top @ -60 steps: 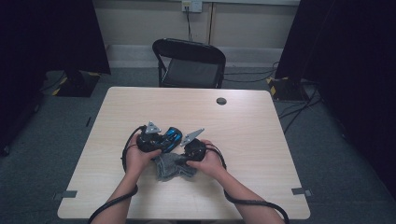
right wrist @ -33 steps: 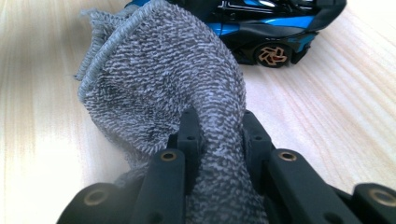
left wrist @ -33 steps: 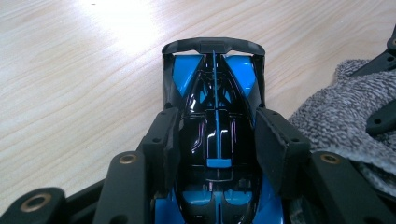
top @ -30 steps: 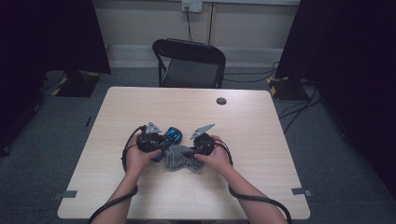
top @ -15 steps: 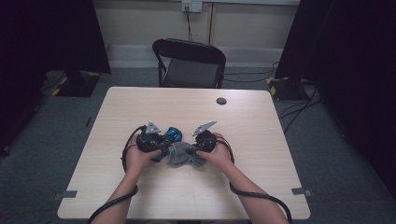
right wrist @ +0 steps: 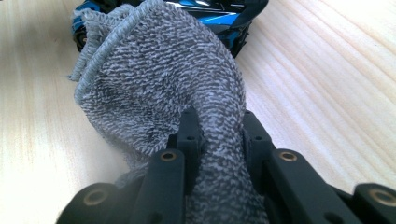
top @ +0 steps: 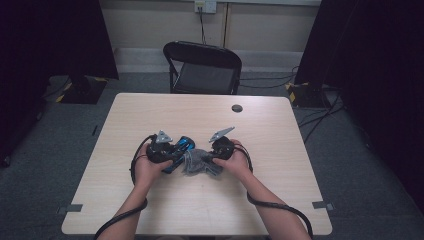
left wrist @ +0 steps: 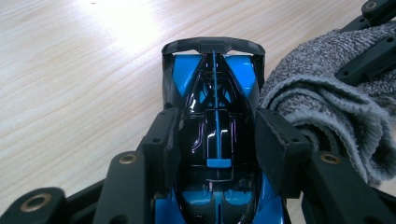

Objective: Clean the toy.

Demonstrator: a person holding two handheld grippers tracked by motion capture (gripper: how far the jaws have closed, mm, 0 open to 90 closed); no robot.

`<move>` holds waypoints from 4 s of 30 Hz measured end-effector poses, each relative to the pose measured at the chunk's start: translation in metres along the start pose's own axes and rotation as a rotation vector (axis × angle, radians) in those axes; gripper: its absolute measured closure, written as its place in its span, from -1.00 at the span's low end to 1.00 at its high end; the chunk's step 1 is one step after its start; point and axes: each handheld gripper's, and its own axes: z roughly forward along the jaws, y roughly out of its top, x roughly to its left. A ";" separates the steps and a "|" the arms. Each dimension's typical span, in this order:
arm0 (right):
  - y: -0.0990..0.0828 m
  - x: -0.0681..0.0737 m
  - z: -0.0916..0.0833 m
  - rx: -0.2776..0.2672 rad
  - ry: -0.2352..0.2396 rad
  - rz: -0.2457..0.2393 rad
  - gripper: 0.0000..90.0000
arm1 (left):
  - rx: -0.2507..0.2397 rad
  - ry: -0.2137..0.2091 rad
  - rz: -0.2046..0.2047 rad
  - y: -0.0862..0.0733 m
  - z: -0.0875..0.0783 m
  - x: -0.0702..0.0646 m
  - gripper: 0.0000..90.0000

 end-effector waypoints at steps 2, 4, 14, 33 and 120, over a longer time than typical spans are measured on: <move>0.000 0.000 0.000 0.000 -0.004 -0.002 0.65 | 0.000 -0.001 -0.001 0.000 0.000 0.000 0.14; 0.001 -0.001 0.000 -0.001 -0.008 0.001 0.65 | 0.003 0.001 -0.002 0.000 0.000 0.000 0.14; 0.003 -0.006 -0.001 0.006 -0.032 0.006 0.65 | 0.007 -0.005 -0.004 0.000 -0.001 0.000 0.14; 0.002 -0.023 -0.007 -0.015 -0.066 0.062 0.65 | 0.012 0.000 0.002 0.001 -0.001 0.002 0.14; -0.038 0.025 -0.075 -0.104 0.053 -0.087 -0.15 | -0.005 -0.319 0.180 0.029 -0.007 -0.078 -0.38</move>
